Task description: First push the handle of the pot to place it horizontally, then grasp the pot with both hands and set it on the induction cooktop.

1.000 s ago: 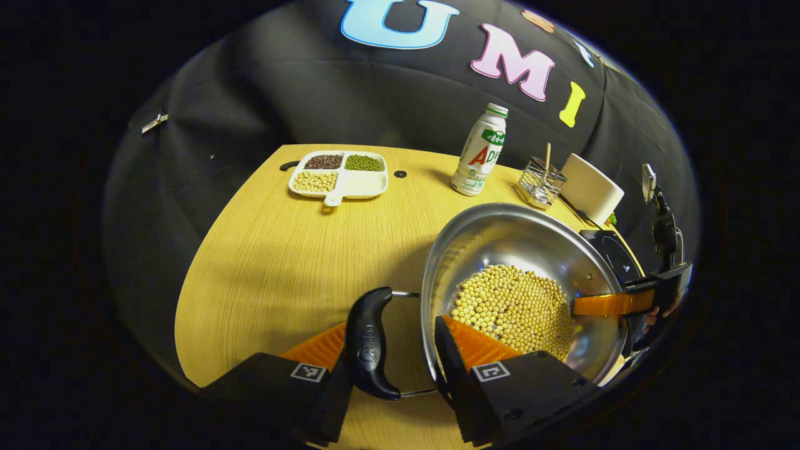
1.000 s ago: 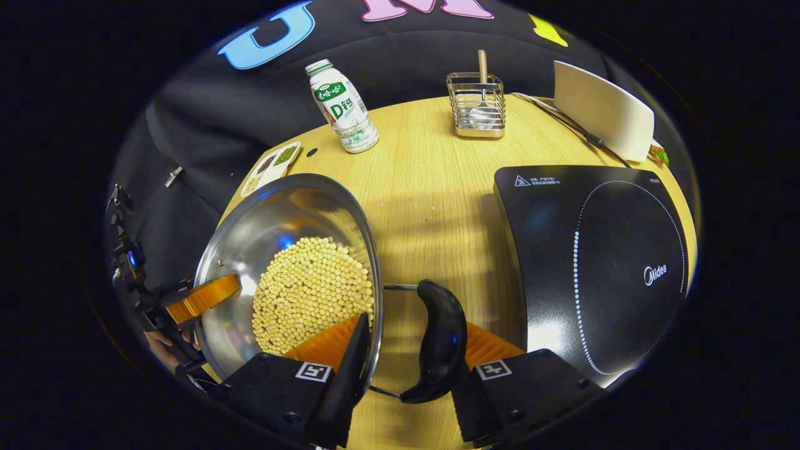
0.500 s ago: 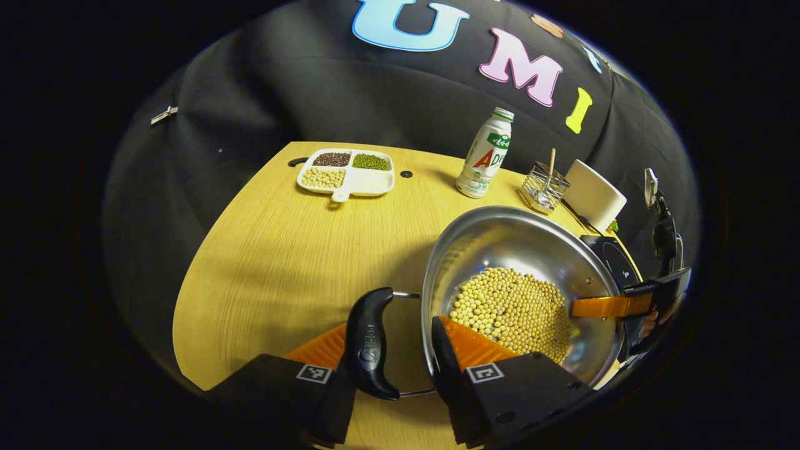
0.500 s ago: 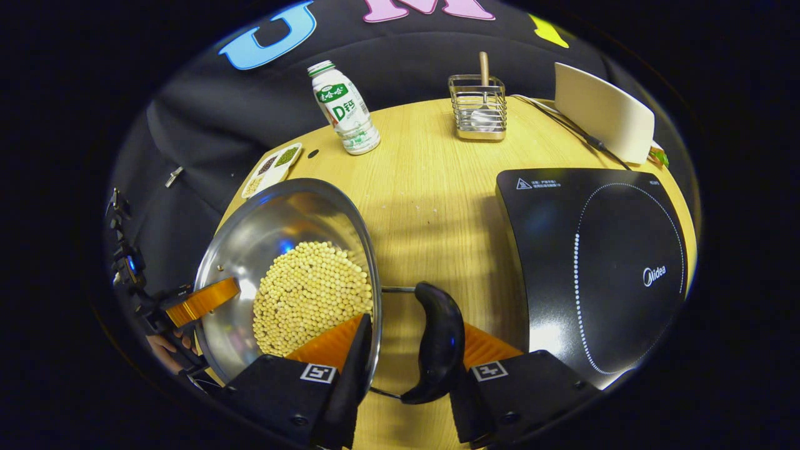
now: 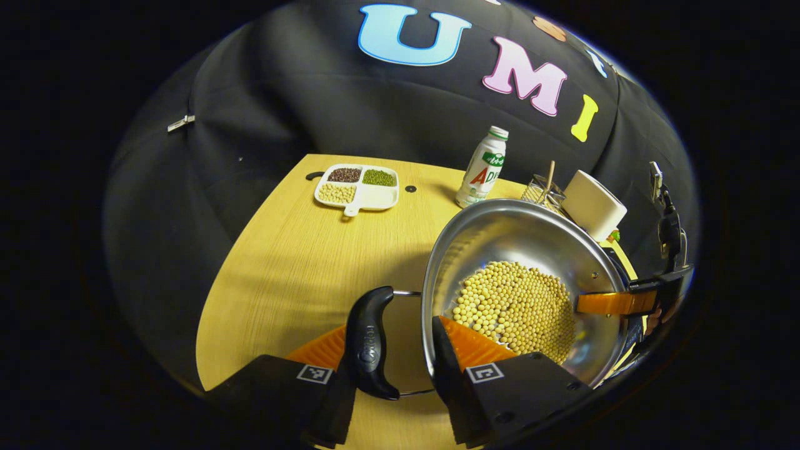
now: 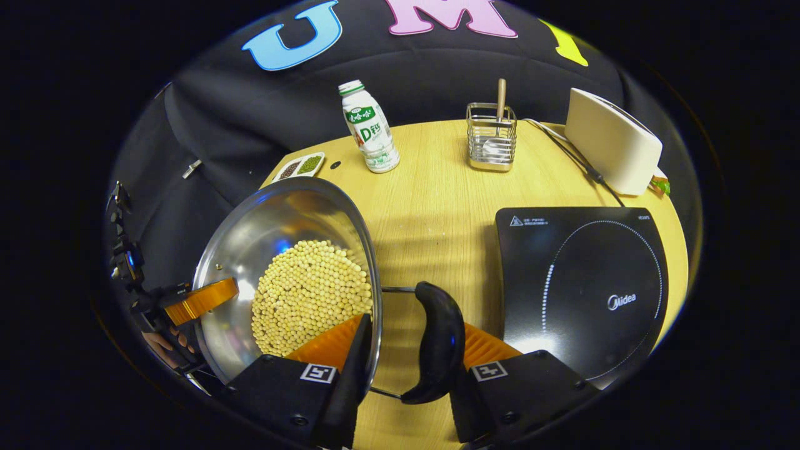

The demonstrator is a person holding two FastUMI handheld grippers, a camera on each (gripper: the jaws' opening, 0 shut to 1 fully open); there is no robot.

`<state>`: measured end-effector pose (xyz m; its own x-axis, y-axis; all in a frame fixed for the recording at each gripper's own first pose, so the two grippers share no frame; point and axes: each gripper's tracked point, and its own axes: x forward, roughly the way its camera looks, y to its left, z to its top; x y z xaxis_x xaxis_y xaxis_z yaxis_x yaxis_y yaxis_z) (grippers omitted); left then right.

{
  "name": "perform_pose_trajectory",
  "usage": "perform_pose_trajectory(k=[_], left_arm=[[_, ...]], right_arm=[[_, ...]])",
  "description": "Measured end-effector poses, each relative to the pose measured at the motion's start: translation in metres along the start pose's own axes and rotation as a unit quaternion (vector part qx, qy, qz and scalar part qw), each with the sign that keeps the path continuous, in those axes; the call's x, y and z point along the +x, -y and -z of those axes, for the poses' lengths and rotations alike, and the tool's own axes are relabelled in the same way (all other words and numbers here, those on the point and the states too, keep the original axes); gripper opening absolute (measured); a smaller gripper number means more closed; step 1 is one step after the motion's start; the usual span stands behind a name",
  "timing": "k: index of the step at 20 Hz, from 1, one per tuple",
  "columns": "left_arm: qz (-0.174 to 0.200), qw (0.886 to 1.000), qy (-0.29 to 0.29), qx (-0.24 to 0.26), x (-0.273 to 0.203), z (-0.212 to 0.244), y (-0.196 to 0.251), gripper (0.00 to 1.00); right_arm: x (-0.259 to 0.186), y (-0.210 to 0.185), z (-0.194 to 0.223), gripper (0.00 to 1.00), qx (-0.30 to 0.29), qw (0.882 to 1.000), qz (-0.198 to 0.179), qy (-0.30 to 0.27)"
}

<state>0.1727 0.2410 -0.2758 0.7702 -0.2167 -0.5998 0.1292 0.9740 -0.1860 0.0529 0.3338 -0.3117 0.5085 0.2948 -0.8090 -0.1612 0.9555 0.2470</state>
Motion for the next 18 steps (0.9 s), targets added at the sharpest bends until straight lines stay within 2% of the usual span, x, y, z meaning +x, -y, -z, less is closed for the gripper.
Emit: perform_pose_trajectory(k=[3, 5, 6, 7, 8, 18], left_arm=[[-0.004, 1.0, 0.002, -0.004, -0.019, -0.004, 0.022, 0.63], [-0.006, 1.0, 0.004, -0.01, -0.03, -0.005, 0.039, 0.63], [-0.006, 1.0, 0.003, -0.014, -0.035, -0.005, 0.048, 0.63], [-0.006, 1.0, 0.006, -0.016, -0.039, -0.005, 0.057, 0.63], [-0.006, 1.0, 0.007, -0.018, -0.043, -0.006, 0.065, 0.63], [-0.006, 1.0, 0.018, -0.009, -0.053, -0.019, 0.142, 0.63]], right_arm=[[-0.027, 0.011, -0.006, 0.59, -0.004, 1.0, -0.003, 0.004], [-0.042, 0.021, -0.008, 0.63, -0.006, 1.0, -0.006, 0.001], [-0.05, 0.027, -0.01, 0.63, -0.009, 1.0, -0.007, 0.003], [-0.056, 0.033, -0.013, 0.58, -0.012, 1.0, -0.007, 0.006], [-0.063, 0.039, -0.016, 0.63, -0.017, 1.0, -0.007, 0.011], [-0.105, 0.101, -0.03, 0.63, -0.014, 0.999, -0.012, 0.035]])
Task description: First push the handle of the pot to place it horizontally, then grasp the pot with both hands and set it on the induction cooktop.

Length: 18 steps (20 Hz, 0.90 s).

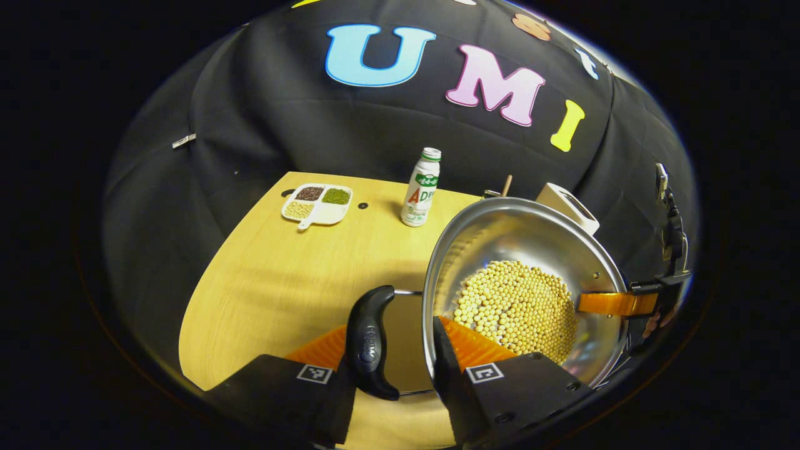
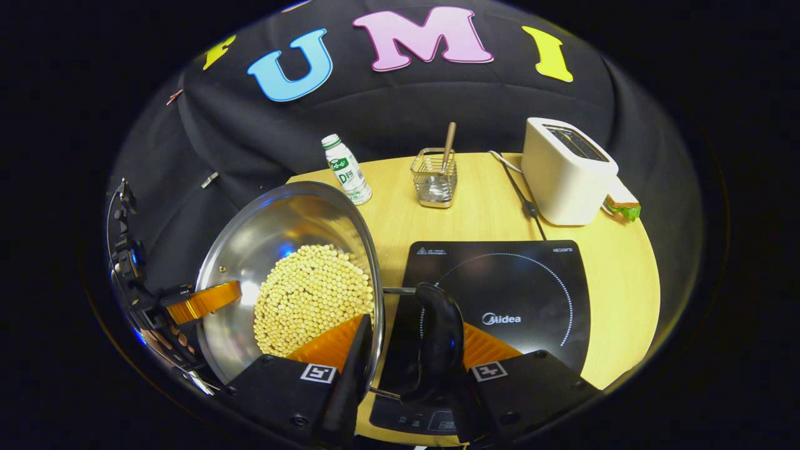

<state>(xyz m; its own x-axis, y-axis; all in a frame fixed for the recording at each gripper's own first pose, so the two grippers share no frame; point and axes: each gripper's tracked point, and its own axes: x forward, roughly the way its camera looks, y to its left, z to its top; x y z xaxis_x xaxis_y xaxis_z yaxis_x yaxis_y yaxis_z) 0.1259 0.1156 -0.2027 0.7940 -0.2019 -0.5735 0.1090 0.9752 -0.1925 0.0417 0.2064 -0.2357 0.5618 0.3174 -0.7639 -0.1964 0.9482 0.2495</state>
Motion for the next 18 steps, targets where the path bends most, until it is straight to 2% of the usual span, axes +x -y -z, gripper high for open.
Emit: perform_pose_trajectory(k=[9, 10, 11, 18], left_arm=[[0.022, 1.0, -0.006, 0.015, 0.028, 0.001, 0.081, 0.63], [0.025, 0.999, -0.007, 0.019, 0.031, 0.001, 0.091, 0.63], [0.027, 0.999, -0.006, 0.021, 0.035, 0.001, 0.099, 0.63], [0.035, 0.999, -0.014, 0.018, 0.064, 0.012, 0.148, 0.63]], right_arm=[[-0.022, 0.077, -0.007, 0.63, 0.017, 0.999, 0.023, 0.014], [-0.024, 0.087, -0.006, 0.58, 0.022, 0.999, 0.026, 0.013], [-0.025, 0.095, -0.004, 0.63, 0.025, 0.999, 0.03, 0.012], [-0.026, 0.149, -0.003, 0.63, 0.034, 0.998, 0.044, 0.007]])
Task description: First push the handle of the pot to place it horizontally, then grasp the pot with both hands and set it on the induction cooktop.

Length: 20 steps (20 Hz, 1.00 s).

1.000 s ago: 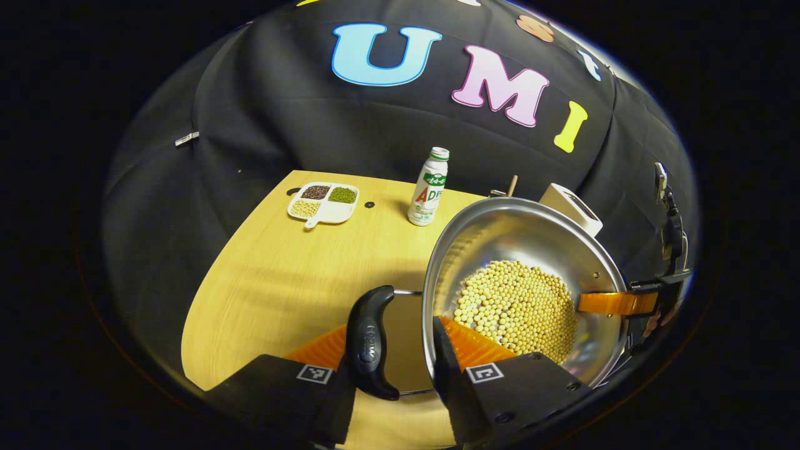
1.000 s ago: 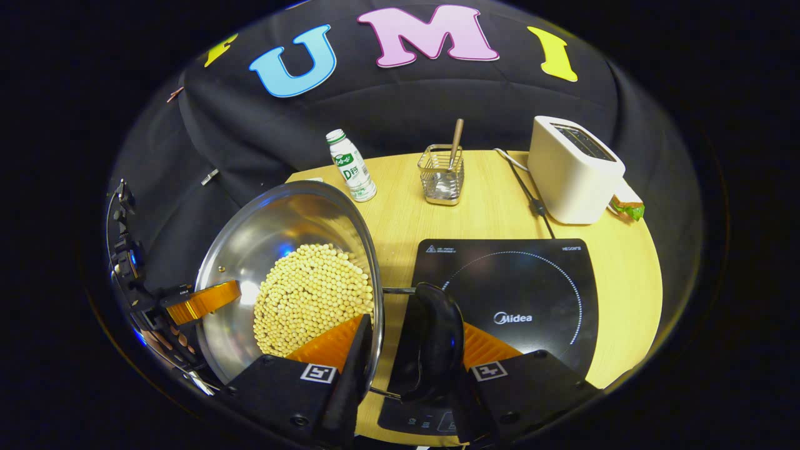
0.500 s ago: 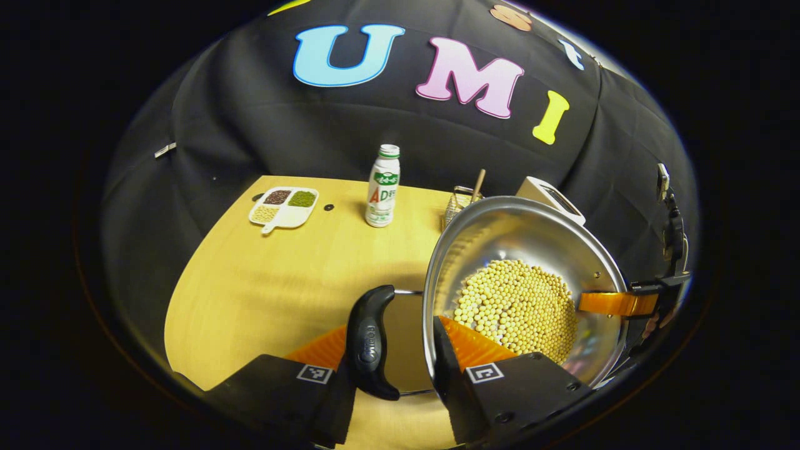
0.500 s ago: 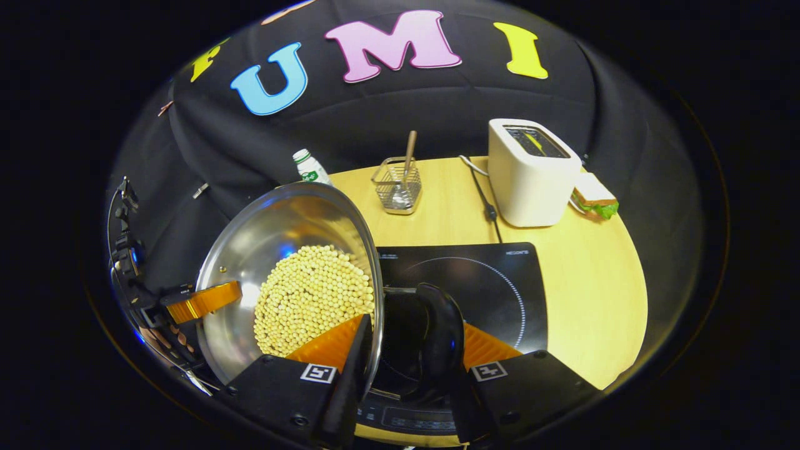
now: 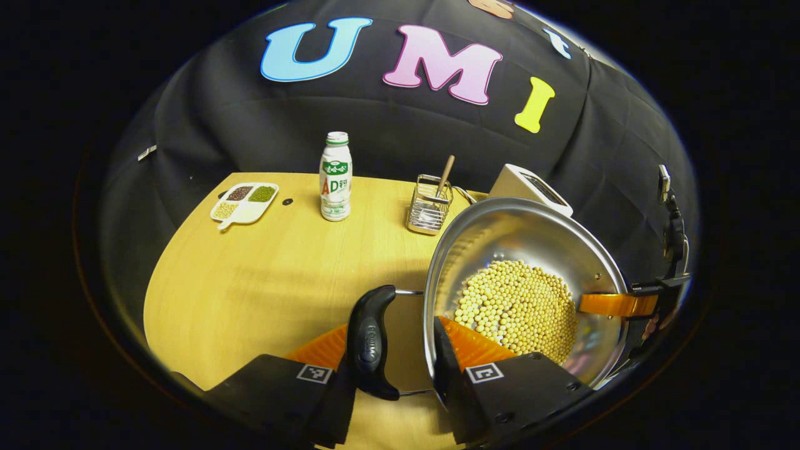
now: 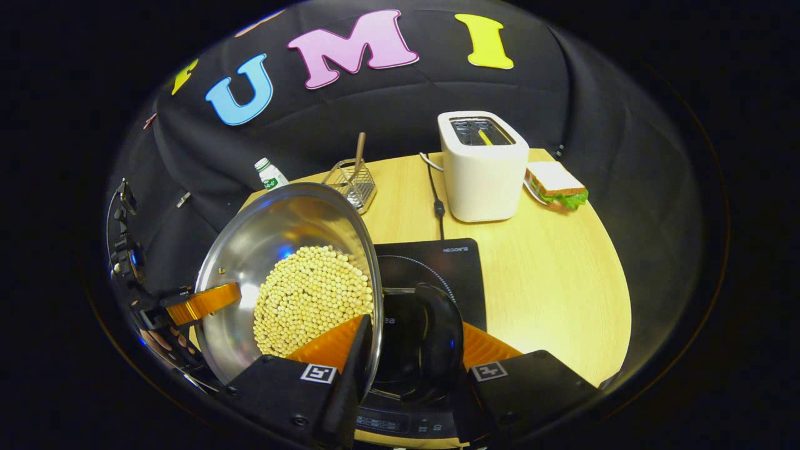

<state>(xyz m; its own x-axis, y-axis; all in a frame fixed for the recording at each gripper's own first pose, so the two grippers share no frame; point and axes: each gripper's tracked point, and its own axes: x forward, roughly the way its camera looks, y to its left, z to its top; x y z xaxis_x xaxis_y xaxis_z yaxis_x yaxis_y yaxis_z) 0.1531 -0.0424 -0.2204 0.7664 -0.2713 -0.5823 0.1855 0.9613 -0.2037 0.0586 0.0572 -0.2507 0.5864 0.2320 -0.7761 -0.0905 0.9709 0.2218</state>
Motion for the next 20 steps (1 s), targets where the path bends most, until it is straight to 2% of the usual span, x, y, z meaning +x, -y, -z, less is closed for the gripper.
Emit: perform_pose_trajectory(k=[9, 19, 20], left_arm=[[-0.005, 1.0, -0.019, -0.011, 0.04, 0.02, 0.039, 0.63], [-0.007, 1.0, -0.025, -0.005, 0.072, 0.025, 0.046, 0.63], [-0.006, 1.0, -0.02, -0.004, 0.07, 0.023, 0.045, 0.63]], right_arm=[[0.024, 0.053, 0.003, 0.63, 0.005, 1.0, 0.012, -0.017], [0.05, 0.072, 0.012, 0.63, 0.021, 0.999, 0.006, -0.044], [0.047, 0.073, 0.012, 0.59, 0.022, 0.999, 0.004, -0.045]])
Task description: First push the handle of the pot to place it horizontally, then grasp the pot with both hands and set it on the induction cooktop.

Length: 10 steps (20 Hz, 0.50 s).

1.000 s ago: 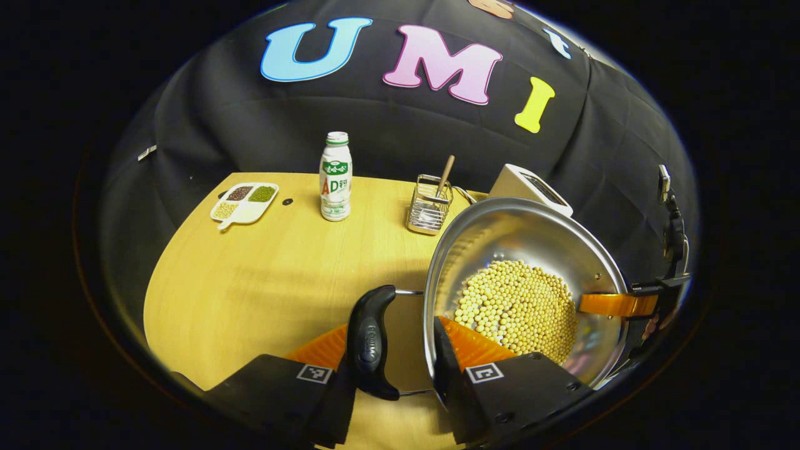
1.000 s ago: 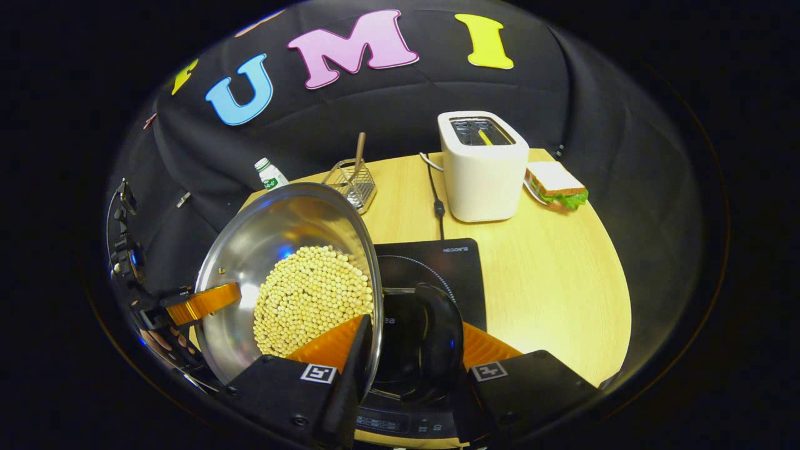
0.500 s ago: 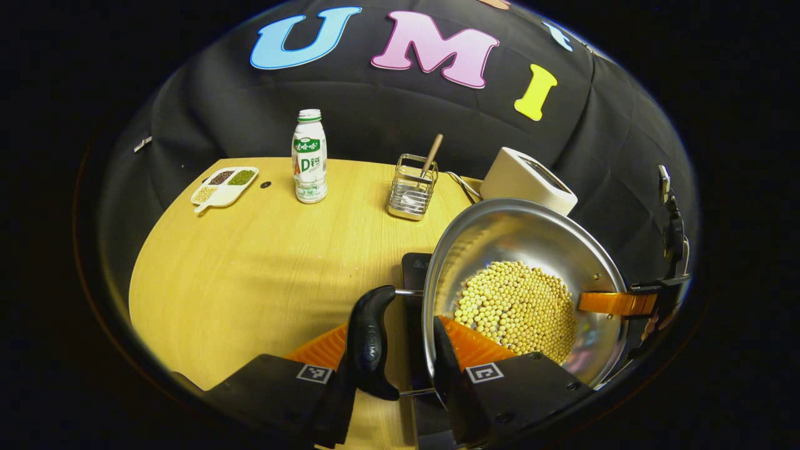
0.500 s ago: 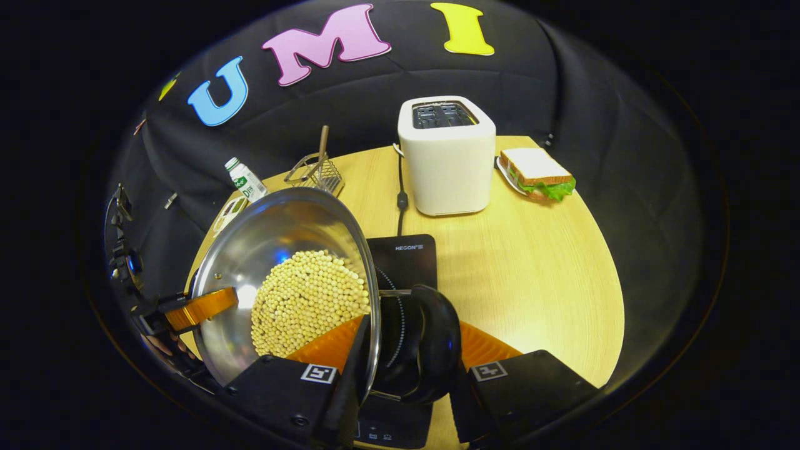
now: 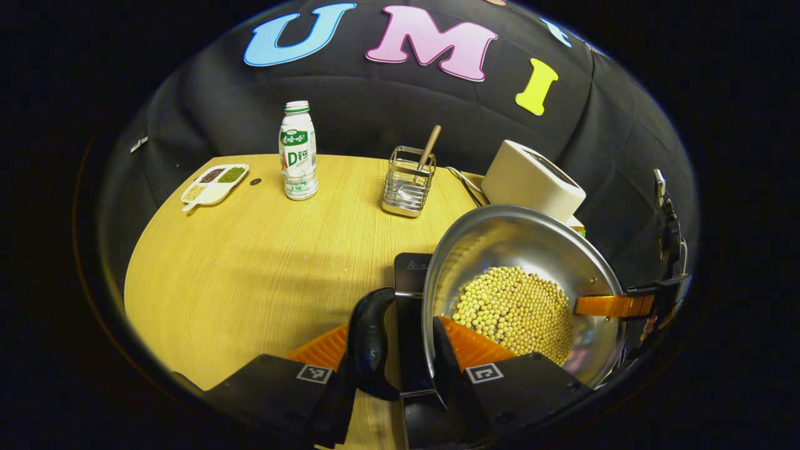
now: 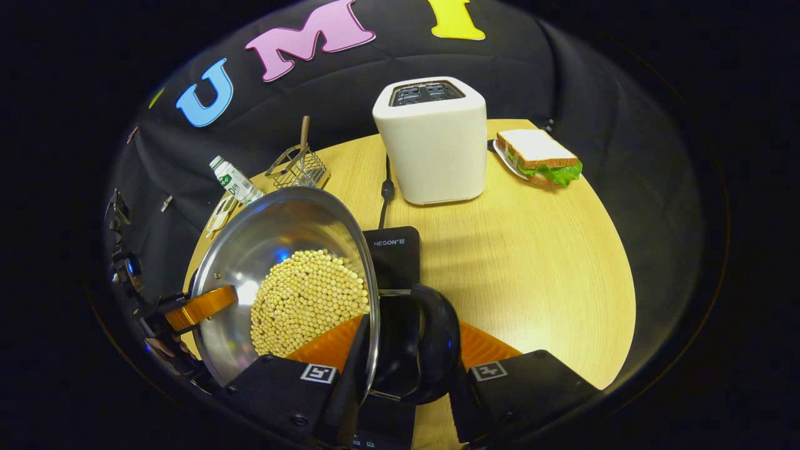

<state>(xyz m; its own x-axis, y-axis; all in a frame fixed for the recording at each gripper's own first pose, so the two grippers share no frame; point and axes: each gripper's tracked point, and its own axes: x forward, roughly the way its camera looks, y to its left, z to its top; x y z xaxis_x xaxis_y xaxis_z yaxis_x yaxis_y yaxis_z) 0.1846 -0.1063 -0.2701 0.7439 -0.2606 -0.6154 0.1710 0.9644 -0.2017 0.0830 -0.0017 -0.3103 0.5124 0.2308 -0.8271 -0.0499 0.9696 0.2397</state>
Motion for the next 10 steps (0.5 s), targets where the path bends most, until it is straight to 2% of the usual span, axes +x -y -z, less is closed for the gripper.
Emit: perform_pose_trajectory(k=[1, 10], left_arm=[[-0.001, 1.0, -0.007, 0.0, 0.0009, 0.0014, 0.0, 0.63], [-0.004, 0.999, -0.043, -0.003, -0.0004, 0.0068, -0.001, 0.66]], right_arm=[[-0.0007, 0.0001, -0.0004, 0.63, 0.002, 1.0, -0.002, 0.001], [-0.0007, 0.0007, 0.0021, 0.65, 0.007, 1.0, -0.008, 0.0]])
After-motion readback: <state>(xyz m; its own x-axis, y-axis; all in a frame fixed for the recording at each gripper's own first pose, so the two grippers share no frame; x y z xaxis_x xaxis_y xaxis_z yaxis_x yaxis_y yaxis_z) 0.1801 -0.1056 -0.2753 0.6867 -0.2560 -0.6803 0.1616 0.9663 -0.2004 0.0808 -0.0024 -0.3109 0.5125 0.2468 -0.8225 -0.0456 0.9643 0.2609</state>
